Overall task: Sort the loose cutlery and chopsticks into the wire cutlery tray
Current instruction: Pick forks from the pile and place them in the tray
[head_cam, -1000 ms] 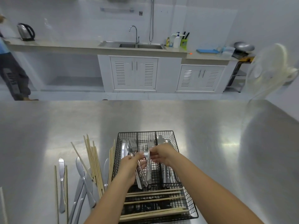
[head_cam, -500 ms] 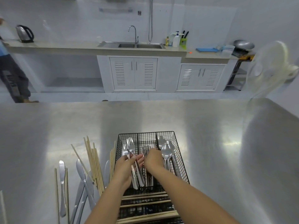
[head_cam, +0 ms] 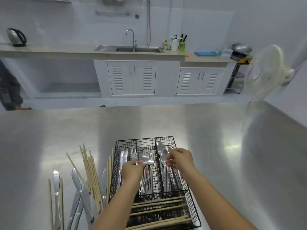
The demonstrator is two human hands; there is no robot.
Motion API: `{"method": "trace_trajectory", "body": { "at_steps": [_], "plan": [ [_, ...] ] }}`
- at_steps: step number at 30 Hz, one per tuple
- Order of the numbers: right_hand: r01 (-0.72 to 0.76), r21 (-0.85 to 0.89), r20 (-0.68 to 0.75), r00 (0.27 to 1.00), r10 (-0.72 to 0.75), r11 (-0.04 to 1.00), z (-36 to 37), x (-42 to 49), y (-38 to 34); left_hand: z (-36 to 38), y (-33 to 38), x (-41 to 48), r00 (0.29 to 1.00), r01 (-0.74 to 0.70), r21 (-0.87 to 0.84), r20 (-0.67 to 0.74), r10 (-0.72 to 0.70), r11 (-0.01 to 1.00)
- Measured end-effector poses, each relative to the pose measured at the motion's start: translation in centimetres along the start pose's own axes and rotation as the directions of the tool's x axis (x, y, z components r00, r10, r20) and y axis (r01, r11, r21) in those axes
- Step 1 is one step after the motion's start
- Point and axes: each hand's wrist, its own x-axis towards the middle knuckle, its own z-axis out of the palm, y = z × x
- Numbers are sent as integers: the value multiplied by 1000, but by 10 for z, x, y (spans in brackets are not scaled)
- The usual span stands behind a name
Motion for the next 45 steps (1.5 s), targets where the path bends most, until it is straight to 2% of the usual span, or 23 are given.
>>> {"method": "trace_trajectory", "body": {
  "at_steps": [3,7,14,19,25,30,32,38,45],
  "plan": [
    [-31,58,50,998,28,998,-10,-8,5,22,1,-7,988,-127,165,-63,138,978],
    [-62,125,77,996,53,990,-17,-14,12,39,-2,-12,981,-122,230,-122,152,966],
    [-119,125,183,979,95,985,-19,-27,17,47,-14,-14,969,-146,381,-130,209,913],
    [-150,95,237,964,124,984,-17,-31,18,47,-14,-14,969,-141,397,-135,209,907],
    [-174,95,258,955,145,980,-16,-32,22,32,-2,-10,940,-238,325,-160,301,915],
    [-208,107,258,950,175,972,-13,-33,25,31,12,-1,988,-124,468,-20,151,875],
    [-216,112,265,947,180,970,-11,-34,26,35,10,-4,991,-116,504,-2,135,856],
    [-214,122,268,947,175,969,-14,-37,29,42,-8,-9,988,-117,517,-26,153,848],
    [-224,128,249,950,188,966,-24,-40,32,47,-12,-9,967,-181,550,-53,250,815]
  ]
}}
